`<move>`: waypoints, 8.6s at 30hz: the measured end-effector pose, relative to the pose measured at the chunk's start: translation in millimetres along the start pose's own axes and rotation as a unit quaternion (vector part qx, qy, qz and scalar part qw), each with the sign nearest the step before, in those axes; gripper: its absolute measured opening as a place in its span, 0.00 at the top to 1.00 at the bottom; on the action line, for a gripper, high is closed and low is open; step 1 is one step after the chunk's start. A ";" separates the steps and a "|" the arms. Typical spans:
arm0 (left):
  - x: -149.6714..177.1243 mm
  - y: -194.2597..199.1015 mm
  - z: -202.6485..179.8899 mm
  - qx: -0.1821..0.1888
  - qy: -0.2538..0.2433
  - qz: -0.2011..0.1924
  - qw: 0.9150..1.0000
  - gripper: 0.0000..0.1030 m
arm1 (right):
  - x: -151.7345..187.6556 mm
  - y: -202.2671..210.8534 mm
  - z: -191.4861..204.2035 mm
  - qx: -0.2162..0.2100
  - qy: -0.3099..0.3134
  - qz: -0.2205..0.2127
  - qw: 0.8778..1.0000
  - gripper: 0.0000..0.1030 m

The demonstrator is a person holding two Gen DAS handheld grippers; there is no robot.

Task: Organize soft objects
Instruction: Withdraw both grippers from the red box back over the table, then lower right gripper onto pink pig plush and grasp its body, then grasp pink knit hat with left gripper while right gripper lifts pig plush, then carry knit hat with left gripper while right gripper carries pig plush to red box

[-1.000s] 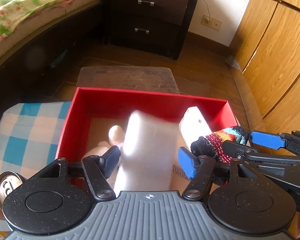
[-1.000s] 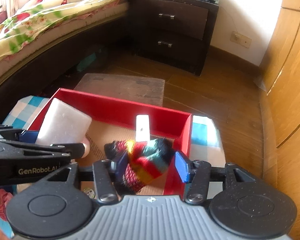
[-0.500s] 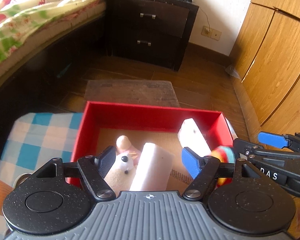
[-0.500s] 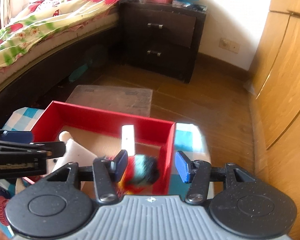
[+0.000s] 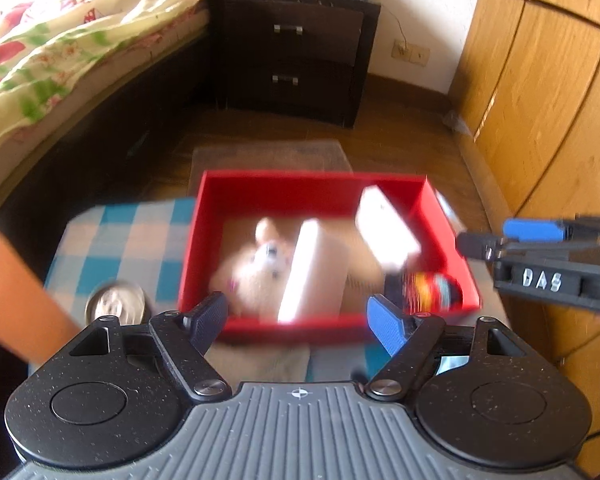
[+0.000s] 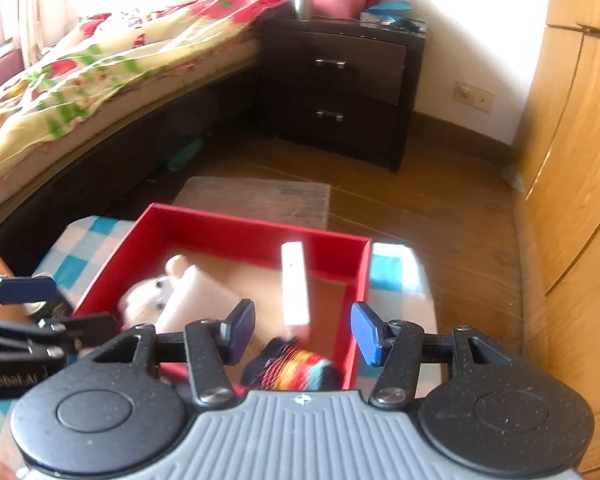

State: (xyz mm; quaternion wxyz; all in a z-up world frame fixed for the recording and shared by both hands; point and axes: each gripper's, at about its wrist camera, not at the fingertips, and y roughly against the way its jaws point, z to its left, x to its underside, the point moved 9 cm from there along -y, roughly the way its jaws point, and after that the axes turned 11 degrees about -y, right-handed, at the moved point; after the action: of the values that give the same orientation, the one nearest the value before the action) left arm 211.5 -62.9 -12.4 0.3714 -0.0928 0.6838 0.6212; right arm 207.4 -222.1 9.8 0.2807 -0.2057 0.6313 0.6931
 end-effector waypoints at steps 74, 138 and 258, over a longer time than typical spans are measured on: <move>80.3 23.9 43.9 0.032 0.018 0.060 0.998 0.19 | 188.4 -24.4 114.3 -0.172 -0.216 0.280 0.920 0.34; 100.6 -53.3 45.9 0.004 0.086 0.154 0.984 0.67 | 206.7 19.3 78.7 -0.157 -0.034 0.227 0.961 0.54; -63.6 -74.0 41.0 0.028 0.078 0.008 0.996 0.66 | -40.2 -40.5 13.3 -0.058 -0.077 -0.033 0.995 0.59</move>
State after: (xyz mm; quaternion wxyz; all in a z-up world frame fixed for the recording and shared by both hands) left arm 316.1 -62.1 -28.6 0.3139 -0.1252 0.7286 0.5957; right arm 265.1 -212.3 6.3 0.3387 -0.1889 0.5593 0.7327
